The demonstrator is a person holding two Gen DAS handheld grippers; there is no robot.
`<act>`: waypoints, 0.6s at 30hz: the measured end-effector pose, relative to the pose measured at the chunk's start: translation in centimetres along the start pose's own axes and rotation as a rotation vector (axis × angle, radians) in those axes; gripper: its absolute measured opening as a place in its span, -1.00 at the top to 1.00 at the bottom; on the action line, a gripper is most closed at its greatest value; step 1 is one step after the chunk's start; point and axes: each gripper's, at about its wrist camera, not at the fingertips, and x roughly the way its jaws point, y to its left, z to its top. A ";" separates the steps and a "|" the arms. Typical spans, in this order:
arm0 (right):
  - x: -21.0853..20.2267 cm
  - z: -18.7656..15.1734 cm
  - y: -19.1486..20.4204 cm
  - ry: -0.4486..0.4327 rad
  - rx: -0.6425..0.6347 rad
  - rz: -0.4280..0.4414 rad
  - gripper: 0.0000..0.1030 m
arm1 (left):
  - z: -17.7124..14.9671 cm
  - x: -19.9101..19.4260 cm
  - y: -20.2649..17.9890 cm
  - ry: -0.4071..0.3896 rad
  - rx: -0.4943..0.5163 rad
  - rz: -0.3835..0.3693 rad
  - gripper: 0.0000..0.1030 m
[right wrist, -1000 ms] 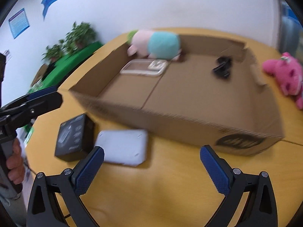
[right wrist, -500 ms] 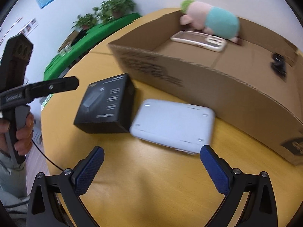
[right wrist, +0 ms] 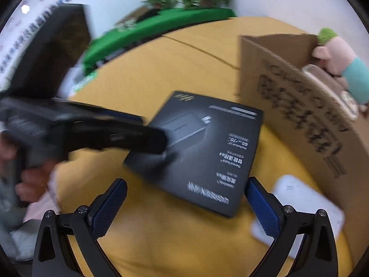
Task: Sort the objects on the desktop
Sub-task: 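Move both tools to the black charger box and grip its sides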
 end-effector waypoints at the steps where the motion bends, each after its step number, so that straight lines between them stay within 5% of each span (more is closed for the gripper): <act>1: -0.3 -0.2 0.3 -0.013 -0.008 0.043 -0.98 | -0.1 0.1 0.2 0.001 0.000 -0.002 -0.55; 11: 2.1 -0.2 0.3 0.009 0.009 -0.098 -1.00 | 0.3 0.9 0.6 0.002 0.032 -0.040 -0.48; 18: 2.1 0.1 1.2 -0.046 0.029 -0.164 -0.79 | -0.1 0.8 -0.3 -0.009 0.065 -0.021 -0.45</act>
